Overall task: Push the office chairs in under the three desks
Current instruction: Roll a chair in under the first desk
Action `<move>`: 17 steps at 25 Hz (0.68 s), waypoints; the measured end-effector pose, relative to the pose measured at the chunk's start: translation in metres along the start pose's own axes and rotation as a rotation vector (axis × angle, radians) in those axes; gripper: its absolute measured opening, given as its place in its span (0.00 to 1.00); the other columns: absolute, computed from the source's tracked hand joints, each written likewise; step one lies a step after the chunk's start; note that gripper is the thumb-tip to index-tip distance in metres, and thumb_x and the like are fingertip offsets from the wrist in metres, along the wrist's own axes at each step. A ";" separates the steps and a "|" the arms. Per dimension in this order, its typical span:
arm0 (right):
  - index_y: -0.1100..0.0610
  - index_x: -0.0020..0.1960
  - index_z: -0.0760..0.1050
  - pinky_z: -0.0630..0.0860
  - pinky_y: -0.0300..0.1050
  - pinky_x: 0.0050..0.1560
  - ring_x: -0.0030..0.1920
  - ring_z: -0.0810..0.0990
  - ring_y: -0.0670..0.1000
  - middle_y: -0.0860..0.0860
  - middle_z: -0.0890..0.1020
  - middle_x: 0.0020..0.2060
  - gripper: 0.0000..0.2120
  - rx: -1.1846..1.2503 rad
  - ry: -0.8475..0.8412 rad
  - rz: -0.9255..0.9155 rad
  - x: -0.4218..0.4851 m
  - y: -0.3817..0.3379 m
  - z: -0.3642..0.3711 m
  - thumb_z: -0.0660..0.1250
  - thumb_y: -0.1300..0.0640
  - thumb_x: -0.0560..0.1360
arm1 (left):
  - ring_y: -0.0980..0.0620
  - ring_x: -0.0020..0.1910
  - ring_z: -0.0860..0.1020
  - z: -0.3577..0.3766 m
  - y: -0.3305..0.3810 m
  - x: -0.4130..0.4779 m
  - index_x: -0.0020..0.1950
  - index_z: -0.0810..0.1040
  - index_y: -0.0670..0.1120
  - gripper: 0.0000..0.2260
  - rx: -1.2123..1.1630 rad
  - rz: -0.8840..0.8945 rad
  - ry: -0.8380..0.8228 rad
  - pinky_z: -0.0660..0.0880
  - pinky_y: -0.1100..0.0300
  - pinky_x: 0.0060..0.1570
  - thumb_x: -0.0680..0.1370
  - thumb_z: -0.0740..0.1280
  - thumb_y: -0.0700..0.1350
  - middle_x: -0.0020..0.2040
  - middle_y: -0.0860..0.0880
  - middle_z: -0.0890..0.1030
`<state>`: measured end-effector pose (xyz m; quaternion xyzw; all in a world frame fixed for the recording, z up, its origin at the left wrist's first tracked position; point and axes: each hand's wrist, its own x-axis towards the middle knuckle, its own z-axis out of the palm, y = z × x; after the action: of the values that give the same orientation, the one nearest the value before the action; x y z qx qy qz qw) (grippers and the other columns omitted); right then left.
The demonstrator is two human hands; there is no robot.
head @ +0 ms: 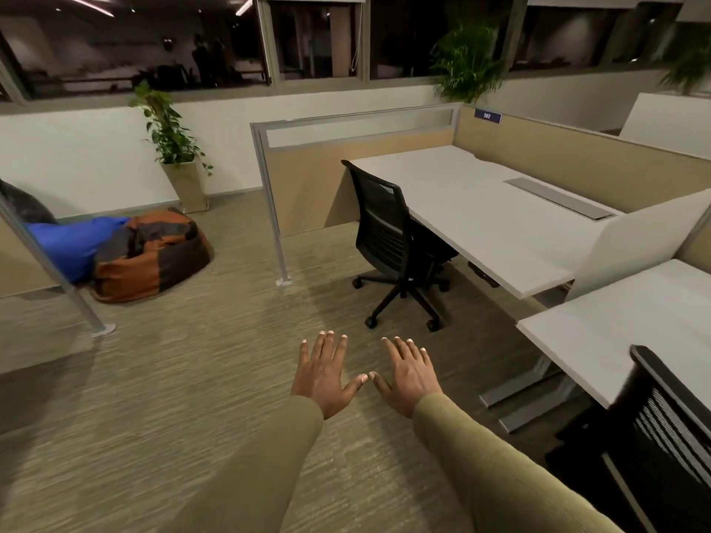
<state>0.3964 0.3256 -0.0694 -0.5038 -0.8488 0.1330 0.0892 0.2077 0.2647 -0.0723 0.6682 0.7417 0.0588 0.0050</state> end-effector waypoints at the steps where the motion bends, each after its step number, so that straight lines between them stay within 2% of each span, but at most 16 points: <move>1: 0.51 0.81 0.48 0.46 0.57 0.78 0.79 0.49 0.57 0.55 0.55 0.80 0.38 0.003 -0.015 0.000 0.028 0.006 -0.001 0.55 0.33 0.78 | 0.46 0.82 0.45 0.001 -0.007 0.027 0.83 0.49 0.48 0.41 0.002 -0.004 -0.005 0.37 0.42 0.77 0.77 0.48 0.72 0.83 0.44 0.51; 6: 0.52 0.80 0.49 0.47 0.57 0.77 0.79 0.50 0.57 0.56 0.56 0.79 0.38 -0.042 0.003 -0.013 0.157 0.030 -0.018 0.53 0.33 0.78 | 0.45 0.82 0.46 -0.003 -0.040 0.147 0.83 0.49 0.48 0.41 -0.005 -0.026 0.029 0.38 0.42 0.77 0.77 0.47 0.72 0.83 0.44 0.52; 11: 0.51 0.80 0.49 0.47 0.58 0.77 0.79 0.51 0.58 0.55 0.57 0.79 0.39 -0.056 -0.007 -0.033 0.265 0.037 -0.025 0.54 0.33 0.77 | 0.44 0.81 0.48 -0.001 -0.072 0.245 0.82 0.51 0.48 0.44 -0.040 -0.058 0.038 0.40 0.41 0.77 0.73 0.42 0.74 0.82 0.44 0.53; 17: 0.51 0.80 0.49 0.47 0.59 0.77 0.79 0.51 0.59 0.56 0.56 0.79 0.38 -0.043 -0.019 -0.002 0.398 0.043 -0.012 0.55 0.33 0.77 | 0.44 0.81 0.48 0.015 -0.127 0.373 0.82 0.51 0.48 0.44 -0.039 -0.028 0.025 0.40 0.40 0.77 0.74 0.42 0.74 0.82 0.43 0.54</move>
<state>0.2458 0.6971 -0.0649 -0.5036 -0.8527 0.1194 0.0703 0.0430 0.6227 -0.0725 0.6566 0.7498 0.0814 0.0098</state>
